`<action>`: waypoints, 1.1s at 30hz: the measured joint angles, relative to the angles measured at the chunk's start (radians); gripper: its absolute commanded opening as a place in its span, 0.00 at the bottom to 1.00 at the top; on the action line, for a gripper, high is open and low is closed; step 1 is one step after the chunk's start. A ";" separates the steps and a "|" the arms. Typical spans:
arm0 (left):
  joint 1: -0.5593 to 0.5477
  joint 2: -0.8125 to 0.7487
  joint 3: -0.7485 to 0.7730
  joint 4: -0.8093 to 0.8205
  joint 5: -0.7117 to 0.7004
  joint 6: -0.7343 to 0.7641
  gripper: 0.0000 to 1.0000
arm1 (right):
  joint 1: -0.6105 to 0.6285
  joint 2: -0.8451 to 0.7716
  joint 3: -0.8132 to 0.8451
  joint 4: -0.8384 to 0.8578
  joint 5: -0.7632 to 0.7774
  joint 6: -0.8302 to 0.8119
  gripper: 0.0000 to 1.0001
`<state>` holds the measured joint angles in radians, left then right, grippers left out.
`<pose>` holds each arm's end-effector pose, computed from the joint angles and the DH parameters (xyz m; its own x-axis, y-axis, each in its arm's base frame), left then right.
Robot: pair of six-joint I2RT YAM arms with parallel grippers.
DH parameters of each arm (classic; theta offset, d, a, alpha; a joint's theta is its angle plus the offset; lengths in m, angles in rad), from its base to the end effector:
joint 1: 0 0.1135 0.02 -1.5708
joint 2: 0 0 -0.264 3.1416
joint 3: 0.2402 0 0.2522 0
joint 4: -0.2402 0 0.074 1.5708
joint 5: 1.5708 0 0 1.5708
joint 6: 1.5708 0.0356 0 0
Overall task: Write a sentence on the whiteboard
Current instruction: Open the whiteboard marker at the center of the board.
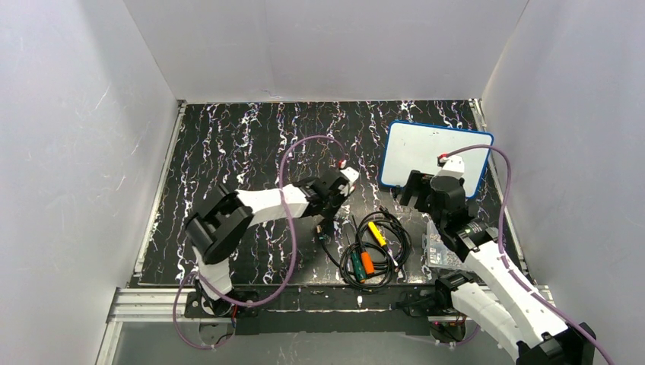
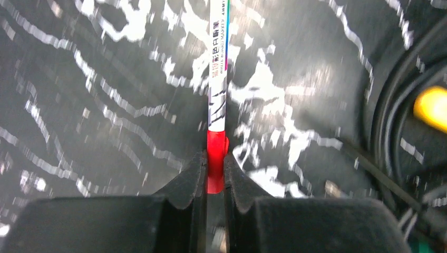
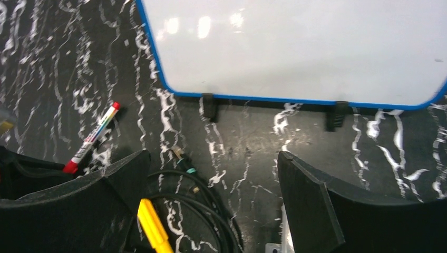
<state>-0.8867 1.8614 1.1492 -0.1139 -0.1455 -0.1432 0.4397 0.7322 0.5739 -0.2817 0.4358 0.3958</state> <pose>0.2532 -0.3023 0.1715 -0.5605 0.4639 -0.6860 0.6312 0.7756 0.0088 0.1613 0.0593 0.2654 -0.3712 0.2117 -0.9041 0.1114 0.9768 0.1829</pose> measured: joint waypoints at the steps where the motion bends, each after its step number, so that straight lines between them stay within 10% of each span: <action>1: 0.000 -0.032 -0.032 -0.006 -0.001 0.005 0.00 | 0.000 0.004 0.000 0.001 -0.031 -0.003 0.99; 12: 0.001 -0.585 -0.081 -0.195 0.158 0.082 0.00 | -0.018 0.137 0.118 0.047 -0.581 0.008 0.99; 22: 0.001 -0.771 -0.108 -0.396 0.335 0.179 0.00 | -0.038 0.216 0.153 0.363 -1.104 0.173 0.99; 33: 0.001 -0.835 -0.176 -0.288 0.380 0.051 0.00 | 0.041 0.174 0.062 0.543 -1.091 0.304 0.90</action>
<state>-0.8856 1.0260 0.9730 -0.4019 0.2340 -0.0925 0.4808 0.9066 0.6357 0.2615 -0.6552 0.6998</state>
